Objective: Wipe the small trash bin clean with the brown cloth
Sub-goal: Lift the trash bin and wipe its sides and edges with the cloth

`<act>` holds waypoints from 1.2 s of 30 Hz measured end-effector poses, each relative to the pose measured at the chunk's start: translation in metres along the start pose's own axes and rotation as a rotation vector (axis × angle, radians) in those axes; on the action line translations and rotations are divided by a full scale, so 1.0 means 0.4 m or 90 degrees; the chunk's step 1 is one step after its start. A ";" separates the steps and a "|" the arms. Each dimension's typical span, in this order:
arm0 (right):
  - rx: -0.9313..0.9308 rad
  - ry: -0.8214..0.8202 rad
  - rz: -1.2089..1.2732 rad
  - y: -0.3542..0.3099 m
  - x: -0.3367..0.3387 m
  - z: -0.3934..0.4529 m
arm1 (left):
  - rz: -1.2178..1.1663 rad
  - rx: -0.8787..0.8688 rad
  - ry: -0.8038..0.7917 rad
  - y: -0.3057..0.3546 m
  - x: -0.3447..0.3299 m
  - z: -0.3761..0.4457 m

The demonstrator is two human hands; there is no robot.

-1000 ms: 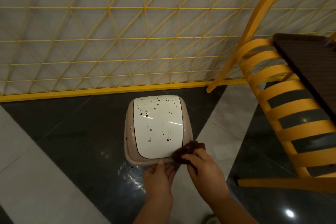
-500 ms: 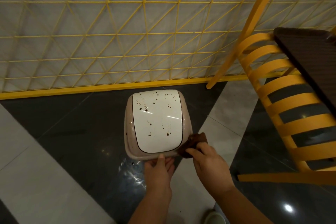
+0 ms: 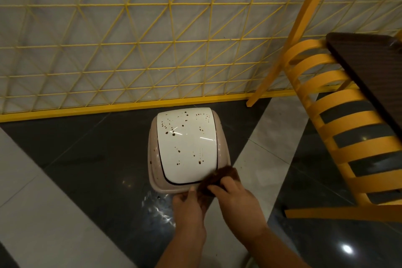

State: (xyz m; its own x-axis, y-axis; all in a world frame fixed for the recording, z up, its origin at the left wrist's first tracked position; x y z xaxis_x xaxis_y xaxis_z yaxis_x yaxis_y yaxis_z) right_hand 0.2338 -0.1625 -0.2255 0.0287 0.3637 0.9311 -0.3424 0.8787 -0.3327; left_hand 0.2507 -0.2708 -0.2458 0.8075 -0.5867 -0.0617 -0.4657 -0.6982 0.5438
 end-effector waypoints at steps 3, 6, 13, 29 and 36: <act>0.019 -0.020 -0.004 -0.009 -0.003 0.002 | -0.001 0.001 -0.005 0.002 0.003 0.002; -0.017 -0.012 -0.002 0.035 0.016 0.002 | 0.019 -0.002 0.004 0.000 0.004 0.009; -0.146 0.033 0.013 0.069 0.031 0.010 | 0.034 -0.024 -0.001 0.007 0.005 0.005; -0.331 0.005 0.102 0.098 0.010 0.060 | 0.011 -0.030 0.021 0.010 -0.007 0.008; -0.269 -0.074 -0.011 0.100 0.028 0.127 | 0.003 -0.030 0.028 0.010 -0.011 0.009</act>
State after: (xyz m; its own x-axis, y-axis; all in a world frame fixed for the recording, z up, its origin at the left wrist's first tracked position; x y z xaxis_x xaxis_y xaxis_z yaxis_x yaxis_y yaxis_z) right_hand 0.1729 -0.1390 -0.2207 -0.0830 0.3320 0.9396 0.0720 0.9424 -0.3266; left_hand 0.2439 -0.2724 -0.2465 0.8209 -0.5707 -0.0219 -0.4535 -0.6746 0.5824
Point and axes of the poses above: each hand's wrist, its own z-axis towards the middle knuckle, its own x-axis out of the back of the hand, y = z × x, the point moved 3 cm from there along z, towards the middle knuckle, and after that the axes turned 11 degrees about y, right-handed, at the moved point
